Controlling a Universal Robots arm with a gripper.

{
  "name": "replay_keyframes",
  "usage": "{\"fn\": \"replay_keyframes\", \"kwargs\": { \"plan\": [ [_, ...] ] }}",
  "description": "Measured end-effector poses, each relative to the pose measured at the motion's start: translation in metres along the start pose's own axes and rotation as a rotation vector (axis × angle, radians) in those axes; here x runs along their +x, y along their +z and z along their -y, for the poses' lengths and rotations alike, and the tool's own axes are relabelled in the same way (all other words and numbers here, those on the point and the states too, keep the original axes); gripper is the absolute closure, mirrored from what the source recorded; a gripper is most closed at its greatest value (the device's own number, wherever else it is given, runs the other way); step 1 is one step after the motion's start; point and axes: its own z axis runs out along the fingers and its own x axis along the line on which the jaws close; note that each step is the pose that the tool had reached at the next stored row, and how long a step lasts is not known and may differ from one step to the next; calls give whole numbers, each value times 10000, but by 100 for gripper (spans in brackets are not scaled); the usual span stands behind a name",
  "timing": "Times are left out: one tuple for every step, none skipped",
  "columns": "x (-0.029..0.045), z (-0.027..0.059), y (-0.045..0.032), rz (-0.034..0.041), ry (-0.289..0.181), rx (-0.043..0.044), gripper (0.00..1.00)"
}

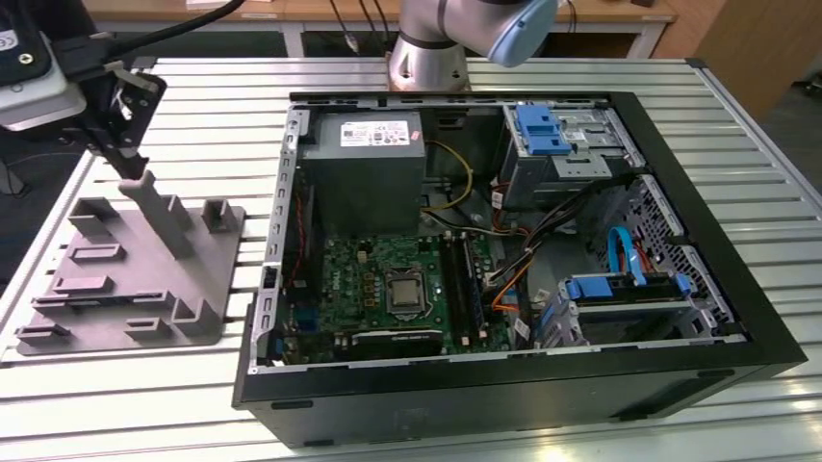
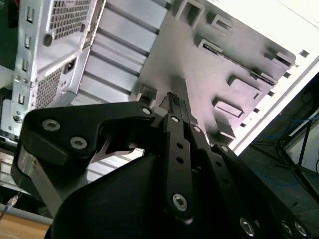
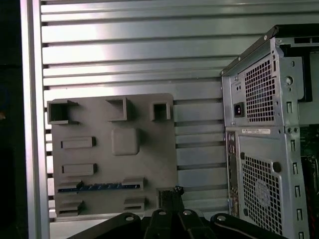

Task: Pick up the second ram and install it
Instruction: 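Reach for the second ram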

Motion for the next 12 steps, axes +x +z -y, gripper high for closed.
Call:
{"fn": "replay_keyframes", "kwargs": {
  "plan": [
    [24,10,5,0,0,0,90],
    [48,19,11,1,-1,-1,90],
    [73,26,17,0,-1,-1,90],
    [98,33,23,0,-1,-1,90],
    [122,39,29,0,-1,0,90],
    [149,46,37,0,-1,-1,90],
    [177,52,45,1,-1,-1,90],
    [202,58,53,0,-1,-1,90],
    [226,64,61,1,-1,-1,90],
    [250,70,70,0,-1,0,90],
    [274,75,80,0,0,-1,90],
    [297,81,89,-1,0,0,90]
  ]
}}
